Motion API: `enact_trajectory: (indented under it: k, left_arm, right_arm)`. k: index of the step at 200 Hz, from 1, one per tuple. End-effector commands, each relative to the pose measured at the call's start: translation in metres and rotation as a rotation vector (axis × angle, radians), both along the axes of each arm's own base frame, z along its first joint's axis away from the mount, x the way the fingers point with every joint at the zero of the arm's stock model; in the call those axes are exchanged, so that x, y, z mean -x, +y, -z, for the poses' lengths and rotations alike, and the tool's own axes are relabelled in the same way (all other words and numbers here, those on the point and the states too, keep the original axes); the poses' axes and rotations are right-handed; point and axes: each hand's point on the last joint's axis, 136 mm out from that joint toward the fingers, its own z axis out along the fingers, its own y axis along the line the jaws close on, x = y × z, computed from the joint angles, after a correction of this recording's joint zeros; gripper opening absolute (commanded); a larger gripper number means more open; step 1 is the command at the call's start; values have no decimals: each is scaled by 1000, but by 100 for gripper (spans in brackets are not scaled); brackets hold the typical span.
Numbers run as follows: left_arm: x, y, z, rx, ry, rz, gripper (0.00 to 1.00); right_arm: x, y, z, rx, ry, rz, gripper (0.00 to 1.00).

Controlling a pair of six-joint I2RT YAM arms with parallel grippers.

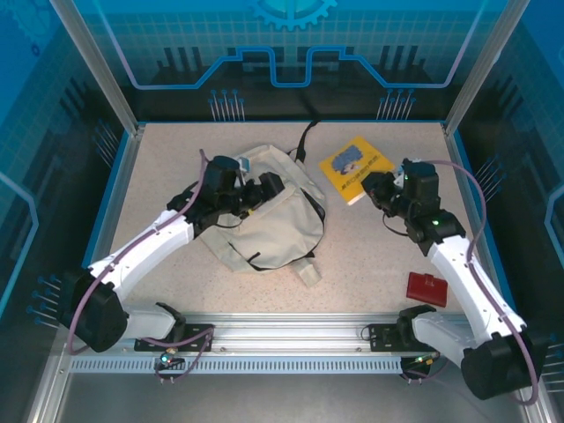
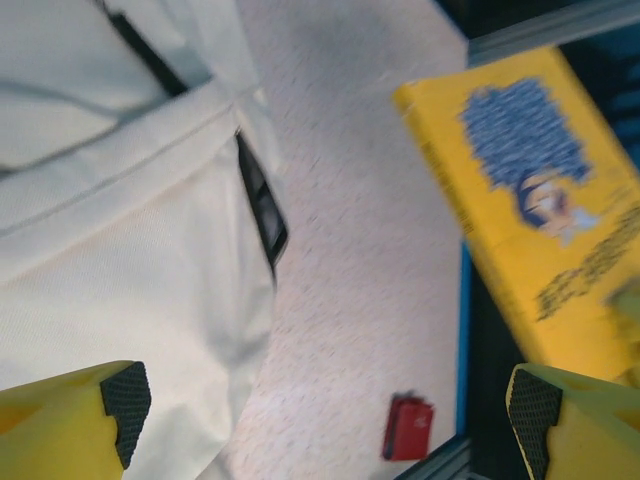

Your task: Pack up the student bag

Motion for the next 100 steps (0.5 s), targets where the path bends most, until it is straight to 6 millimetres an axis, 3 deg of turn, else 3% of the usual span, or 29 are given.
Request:
enact_trajectory:
  k: [1,29,68,100]
  left_arm:
    - [19,5,38,-221,98,6,94]
    - [31,-22,63,-302,159,36,87]
    - [37,-55,94,-354,211,89,79]
    - [34,-67,114,-433,233,112,77]
  right_arm:
    - [8,-19,-29,75,-80,10,12]
    - [14,-33,-25,84,-63,47,11]
    - [15,-33,-18,73,-49,45,11]
    - [15,-31,-13,63,-41,39,12]
